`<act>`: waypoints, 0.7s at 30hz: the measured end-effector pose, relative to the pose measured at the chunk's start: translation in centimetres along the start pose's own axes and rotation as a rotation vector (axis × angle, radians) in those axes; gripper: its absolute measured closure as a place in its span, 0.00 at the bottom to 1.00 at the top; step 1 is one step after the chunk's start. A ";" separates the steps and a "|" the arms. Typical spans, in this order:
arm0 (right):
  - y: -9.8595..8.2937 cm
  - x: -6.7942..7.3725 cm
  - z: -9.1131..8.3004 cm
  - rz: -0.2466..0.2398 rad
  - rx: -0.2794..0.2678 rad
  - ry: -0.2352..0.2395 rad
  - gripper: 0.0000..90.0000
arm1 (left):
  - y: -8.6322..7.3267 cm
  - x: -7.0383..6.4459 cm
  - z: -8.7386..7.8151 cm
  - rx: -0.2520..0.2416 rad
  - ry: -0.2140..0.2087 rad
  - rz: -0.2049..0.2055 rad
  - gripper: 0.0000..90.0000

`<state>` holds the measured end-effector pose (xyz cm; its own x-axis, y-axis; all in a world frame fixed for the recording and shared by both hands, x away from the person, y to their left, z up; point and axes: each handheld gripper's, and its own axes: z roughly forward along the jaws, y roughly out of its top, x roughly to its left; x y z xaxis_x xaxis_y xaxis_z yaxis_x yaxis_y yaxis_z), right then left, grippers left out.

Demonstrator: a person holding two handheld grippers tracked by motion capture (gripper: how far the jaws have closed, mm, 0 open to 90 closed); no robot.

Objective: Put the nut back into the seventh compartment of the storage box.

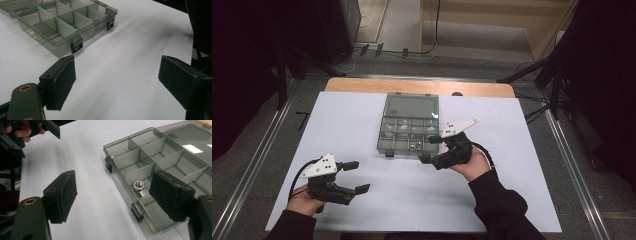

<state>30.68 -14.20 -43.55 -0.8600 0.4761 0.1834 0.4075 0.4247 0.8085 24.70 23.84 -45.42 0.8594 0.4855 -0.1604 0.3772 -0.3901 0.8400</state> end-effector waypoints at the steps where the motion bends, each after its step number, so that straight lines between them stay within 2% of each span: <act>1: -0.2 0.1 -0.3 -0.001 0.004 0.001 0.25 | 0.0 0.0 0.0 0.000 -0.001 0.001 0.16; 7: -1.6 0.5 -1.5 -0.010 -0.026 -0.001 0.23 | 0.0 0.0 0.1 0.000 -0.002 0.000 0.16; 15: -3.4 1.0 -3.4 0.006 -0.032 -0.011 0.23 | 0.0 0.0 0.0 -0.003 0.001 -0.005 0.16; 21: -5.2 1.5 -4.8 0.026 -0.046 -0.036 0.22 | 0.0 0.1 0.0 -0.012 0.000 -0.008 0.16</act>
<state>25.80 -19.46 -44.82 -0.8371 0.5146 0.1854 0.4148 0.3763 0.8285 24.76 23.89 -45.40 0.8565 0.4884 -0.1671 0.3796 -0.3766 0.8450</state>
